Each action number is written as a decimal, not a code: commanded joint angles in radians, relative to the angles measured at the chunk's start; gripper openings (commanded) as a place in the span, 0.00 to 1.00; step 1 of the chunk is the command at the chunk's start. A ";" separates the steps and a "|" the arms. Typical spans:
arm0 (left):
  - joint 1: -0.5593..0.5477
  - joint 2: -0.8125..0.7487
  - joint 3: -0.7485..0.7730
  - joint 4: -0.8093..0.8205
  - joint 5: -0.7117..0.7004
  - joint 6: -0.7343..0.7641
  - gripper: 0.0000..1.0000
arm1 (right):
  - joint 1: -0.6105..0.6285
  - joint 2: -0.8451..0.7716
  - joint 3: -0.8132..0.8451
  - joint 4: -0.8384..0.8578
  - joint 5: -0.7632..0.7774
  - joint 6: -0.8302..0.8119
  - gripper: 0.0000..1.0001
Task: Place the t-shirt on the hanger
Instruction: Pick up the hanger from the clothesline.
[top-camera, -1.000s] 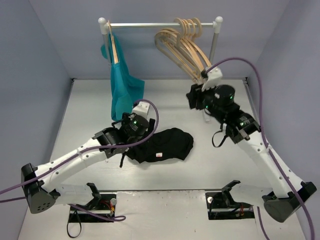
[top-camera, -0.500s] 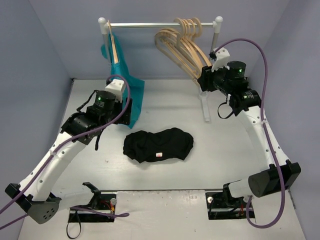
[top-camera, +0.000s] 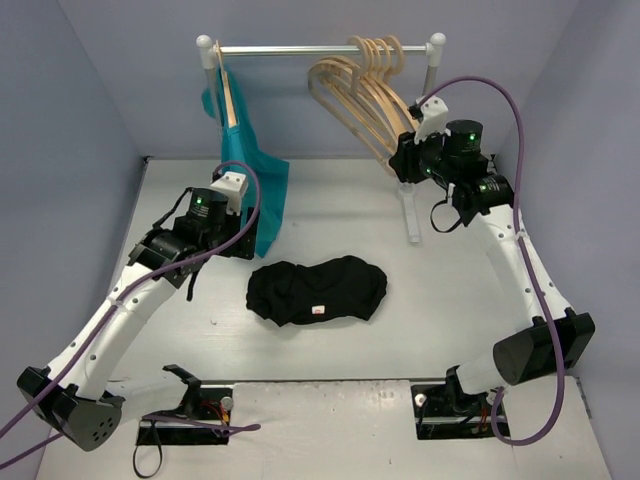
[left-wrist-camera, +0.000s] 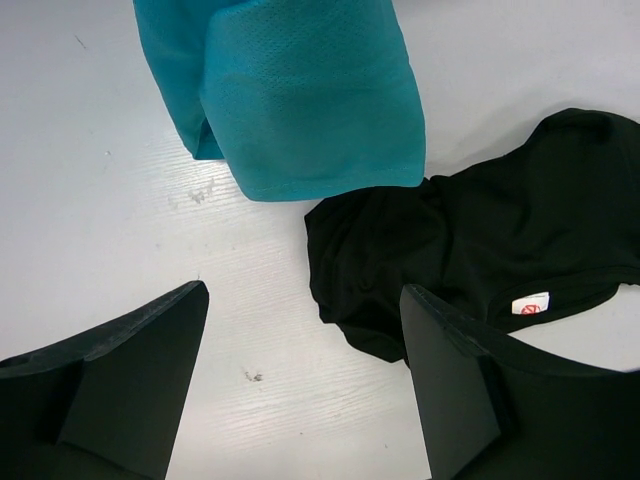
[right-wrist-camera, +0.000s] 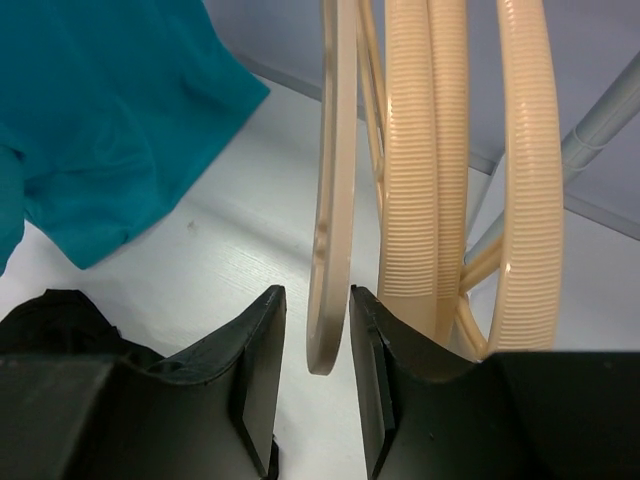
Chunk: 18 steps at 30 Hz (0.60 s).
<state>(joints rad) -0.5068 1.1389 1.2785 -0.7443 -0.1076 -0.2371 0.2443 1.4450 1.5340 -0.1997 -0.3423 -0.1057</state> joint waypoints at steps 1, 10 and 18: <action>0.010 -0.007 0.013 0.056 0.033 0.007 0.73 | 0.015 0.004 0.075 0.057 -0.011 0.017 0.28; 0.030 -0.011 0.004 0.062 0.049 0.005 0.73 | 0.036 0.072 0.144 0.059 0.027 0.040 0.28; 0.042 -0.007 0.002 0.063 0.065 0.000 0.73 | 0.059 0.148 0.214 0.059 0.055 0.048 0.28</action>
<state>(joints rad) -0.4765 1.1389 1.2783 -0.7319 -0.0565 -0.2379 0.2858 1.5835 1.6785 -0.2007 -0.3107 -0.0720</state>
